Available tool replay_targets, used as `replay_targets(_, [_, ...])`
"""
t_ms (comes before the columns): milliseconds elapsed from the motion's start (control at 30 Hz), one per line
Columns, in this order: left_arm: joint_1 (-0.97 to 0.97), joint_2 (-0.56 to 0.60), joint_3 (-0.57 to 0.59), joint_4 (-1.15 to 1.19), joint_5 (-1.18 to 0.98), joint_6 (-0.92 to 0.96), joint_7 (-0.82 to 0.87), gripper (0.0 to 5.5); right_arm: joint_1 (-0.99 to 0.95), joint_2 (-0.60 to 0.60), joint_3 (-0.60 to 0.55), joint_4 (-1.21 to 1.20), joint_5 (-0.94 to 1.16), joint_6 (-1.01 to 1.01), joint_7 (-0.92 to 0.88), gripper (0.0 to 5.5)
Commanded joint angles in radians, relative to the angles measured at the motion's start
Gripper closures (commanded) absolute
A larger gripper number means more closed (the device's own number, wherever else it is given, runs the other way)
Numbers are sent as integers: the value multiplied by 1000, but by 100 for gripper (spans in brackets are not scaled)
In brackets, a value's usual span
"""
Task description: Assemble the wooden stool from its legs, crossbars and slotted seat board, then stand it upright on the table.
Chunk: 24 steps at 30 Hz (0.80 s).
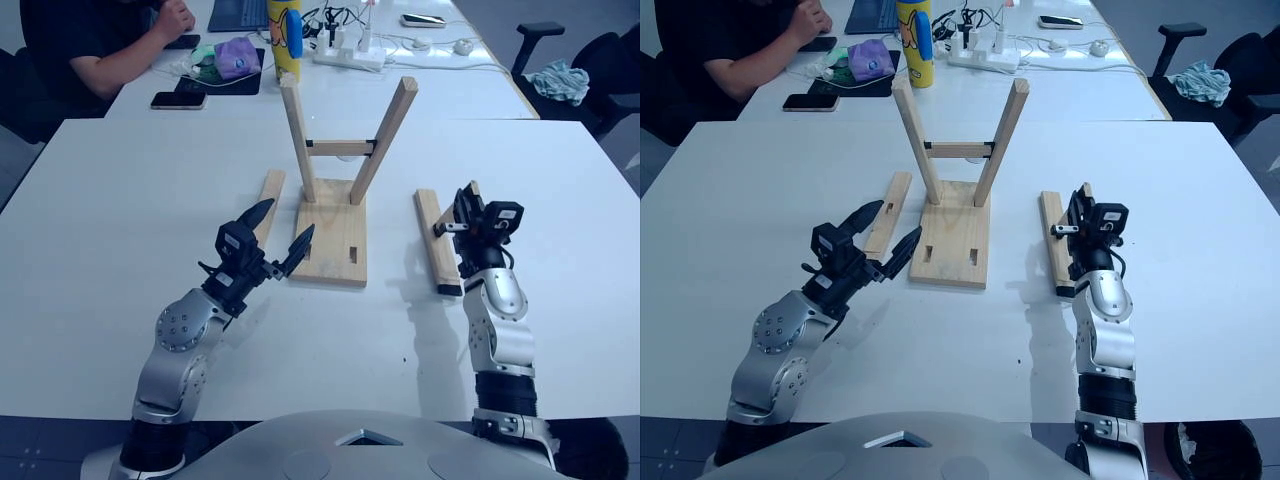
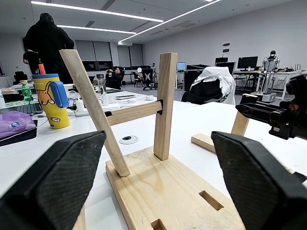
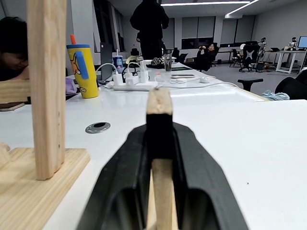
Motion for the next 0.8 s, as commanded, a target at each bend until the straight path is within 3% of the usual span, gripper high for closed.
replay_targets(33, [-15, -6, -3, 14, 15, -11, 8, 143, 26, 17, 23, 61, 13, 124, 7, 505])
replay_targets(467, [-20, -10, -2, 30, 19, -22, 8, 143, 26, 19, 25, 50, 14, 80, 29, 505])
replay_targets(500, [-19, -11, -3, 32, 20, -25, 8, 143, 17, 19, 22, 44, 18, 82, 28, 469])
replay_targets(700, [-6, -19, -1, 41, 25, -46, 19, 143, -44, 4, 2, -27, 40, 126, 29, 393])
replay_targets(800, [-4, -26, -4, 46, 29, -55, 27, 143, -77, -22, -13, -91, 54, 160, 31, 393])
